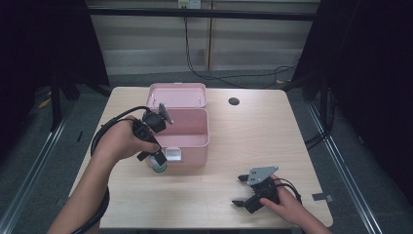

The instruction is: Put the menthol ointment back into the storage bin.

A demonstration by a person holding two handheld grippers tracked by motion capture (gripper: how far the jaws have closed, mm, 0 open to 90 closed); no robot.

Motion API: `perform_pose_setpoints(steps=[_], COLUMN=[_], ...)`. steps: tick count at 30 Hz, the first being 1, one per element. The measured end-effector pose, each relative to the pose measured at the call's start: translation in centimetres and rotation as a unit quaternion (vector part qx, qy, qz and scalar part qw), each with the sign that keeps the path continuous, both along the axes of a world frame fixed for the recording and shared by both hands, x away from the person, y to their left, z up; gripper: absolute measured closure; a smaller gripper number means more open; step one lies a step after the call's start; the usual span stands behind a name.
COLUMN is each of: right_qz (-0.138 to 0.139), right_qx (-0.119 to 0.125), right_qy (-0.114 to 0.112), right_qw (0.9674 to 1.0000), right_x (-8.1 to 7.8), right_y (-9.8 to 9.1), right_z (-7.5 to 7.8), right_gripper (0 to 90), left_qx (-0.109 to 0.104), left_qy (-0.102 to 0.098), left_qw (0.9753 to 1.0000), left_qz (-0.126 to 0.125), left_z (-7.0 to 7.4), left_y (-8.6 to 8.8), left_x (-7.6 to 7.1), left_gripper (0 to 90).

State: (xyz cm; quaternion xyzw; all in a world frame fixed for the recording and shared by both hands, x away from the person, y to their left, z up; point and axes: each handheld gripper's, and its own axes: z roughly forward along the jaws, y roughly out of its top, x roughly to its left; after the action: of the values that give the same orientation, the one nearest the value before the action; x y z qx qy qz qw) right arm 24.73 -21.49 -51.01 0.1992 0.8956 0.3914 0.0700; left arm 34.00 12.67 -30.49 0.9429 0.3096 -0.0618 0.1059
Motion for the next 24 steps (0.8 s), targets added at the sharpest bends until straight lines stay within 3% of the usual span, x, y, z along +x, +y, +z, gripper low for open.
perform_pose_setpoints(steps=[10, 24], right_qz=[-0.001, -0.001], right_qx=[0.000, 0.000], right_qy=[0.000, 0.000], right_qw=[1.0000, 1.0000], right_x=[0.0, 0.0], right_y=[0.0, 0.0], right_z=[0.0, 0.0], right_gripper=[12.3, 12.2], left_qx=[0.003, -0.003], left_qy=[-0.005, -0.016], left_qw=[0.9998, 0.9994], left_qz=[0.019, 0.030], left_z=[1.8, 2.7], left_y=[-0.1, -0.8], left_x=[1.2, 3.1], left_gripper=[50.4, 50.4])
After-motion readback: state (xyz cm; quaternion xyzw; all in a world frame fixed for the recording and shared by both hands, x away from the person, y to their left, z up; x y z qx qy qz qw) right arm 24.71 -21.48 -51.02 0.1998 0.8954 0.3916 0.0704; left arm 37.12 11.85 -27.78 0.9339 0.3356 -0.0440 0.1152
